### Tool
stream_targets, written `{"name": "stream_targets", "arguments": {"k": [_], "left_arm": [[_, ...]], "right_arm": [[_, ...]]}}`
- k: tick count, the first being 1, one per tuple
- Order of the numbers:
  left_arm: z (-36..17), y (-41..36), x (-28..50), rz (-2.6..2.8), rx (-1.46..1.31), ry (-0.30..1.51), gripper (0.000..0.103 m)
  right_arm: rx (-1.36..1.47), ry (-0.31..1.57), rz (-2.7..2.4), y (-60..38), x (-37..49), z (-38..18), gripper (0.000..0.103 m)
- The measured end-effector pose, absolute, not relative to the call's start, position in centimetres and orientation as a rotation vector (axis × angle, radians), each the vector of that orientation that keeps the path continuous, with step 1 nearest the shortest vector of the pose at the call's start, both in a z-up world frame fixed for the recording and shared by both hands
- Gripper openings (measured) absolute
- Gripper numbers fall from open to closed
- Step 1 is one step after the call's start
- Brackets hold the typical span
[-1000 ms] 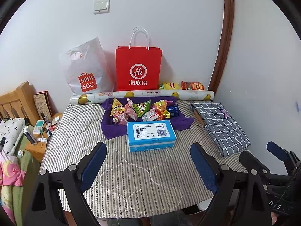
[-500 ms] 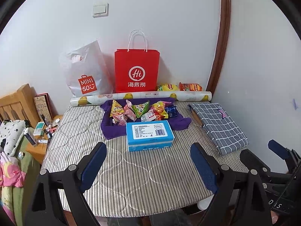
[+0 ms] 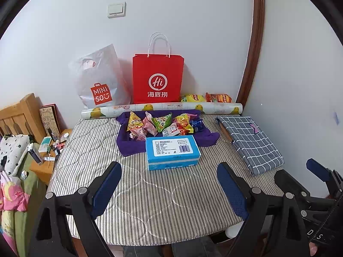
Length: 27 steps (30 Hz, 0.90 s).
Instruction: Organize snacks
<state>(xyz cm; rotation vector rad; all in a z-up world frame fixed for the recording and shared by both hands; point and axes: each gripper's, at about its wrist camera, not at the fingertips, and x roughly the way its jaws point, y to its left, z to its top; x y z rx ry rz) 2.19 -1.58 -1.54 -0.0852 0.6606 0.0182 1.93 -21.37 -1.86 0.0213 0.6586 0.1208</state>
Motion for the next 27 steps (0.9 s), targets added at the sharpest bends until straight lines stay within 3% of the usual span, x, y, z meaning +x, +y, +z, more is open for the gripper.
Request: {"name": "stream_targets", "arguments": {"k": [27], "left_arm": [[-1.45, -1.24, 1.91, 0.024, -0.094, 0.659, 0.09]], "right_arm": [[0.036, 0.665, 0.111, -21.66, 1.81, -1.89, 0.102]]}}
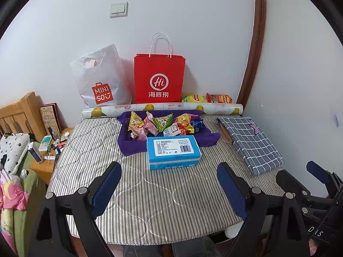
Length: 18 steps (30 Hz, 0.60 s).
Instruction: Organize snacks
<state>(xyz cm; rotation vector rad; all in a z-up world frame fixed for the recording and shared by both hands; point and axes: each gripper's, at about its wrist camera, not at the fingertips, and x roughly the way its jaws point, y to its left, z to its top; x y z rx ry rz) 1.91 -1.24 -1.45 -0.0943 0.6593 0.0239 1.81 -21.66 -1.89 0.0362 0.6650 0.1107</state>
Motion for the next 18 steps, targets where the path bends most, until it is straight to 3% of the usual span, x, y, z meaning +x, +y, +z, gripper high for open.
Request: {"name": "stream_targets", "arguments": {"k": [18], "left_arm": [[-1.46, -1.37, 1.92, 0.023, -0.094, 0.659, 0.09]], "right_arm": [[0.044, 0.662, 0.109, -21.88, 1.65, -1.81, 0.102]]}}
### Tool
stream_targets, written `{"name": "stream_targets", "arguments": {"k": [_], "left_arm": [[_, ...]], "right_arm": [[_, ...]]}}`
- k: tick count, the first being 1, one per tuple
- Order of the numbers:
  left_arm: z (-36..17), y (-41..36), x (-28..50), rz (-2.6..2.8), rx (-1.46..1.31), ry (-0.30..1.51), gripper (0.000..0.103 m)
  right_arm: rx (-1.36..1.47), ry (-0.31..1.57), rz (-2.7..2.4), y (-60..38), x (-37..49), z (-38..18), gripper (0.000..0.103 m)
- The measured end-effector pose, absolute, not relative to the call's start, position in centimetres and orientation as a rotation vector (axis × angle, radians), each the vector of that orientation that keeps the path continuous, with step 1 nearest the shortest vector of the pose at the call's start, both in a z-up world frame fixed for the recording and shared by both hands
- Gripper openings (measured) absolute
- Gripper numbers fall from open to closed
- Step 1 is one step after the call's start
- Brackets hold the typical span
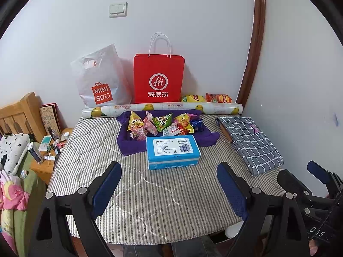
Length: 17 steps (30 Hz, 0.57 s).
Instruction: Organize snacks
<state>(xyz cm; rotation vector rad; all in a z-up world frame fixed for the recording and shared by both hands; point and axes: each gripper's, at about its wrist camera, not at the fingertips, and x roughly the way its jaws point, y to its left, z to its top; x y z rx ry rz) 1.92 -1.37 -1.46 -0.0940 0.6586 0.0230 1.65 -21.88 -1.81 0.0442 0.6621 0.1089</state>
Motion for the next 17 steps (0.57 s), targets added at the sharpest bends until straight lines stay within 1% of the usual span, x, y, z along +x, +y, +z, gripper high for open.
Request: {"name": "stream_targets", "arguments": {"k": [17], "left_arm": [[-2.29, -0.96, 2.52, 0.028, -0.09, 0.67, 0.09]], "right_arm": [[0.03, 0.651, 0.116, -21.3, 1.84, -1.85, 0.102]]}}
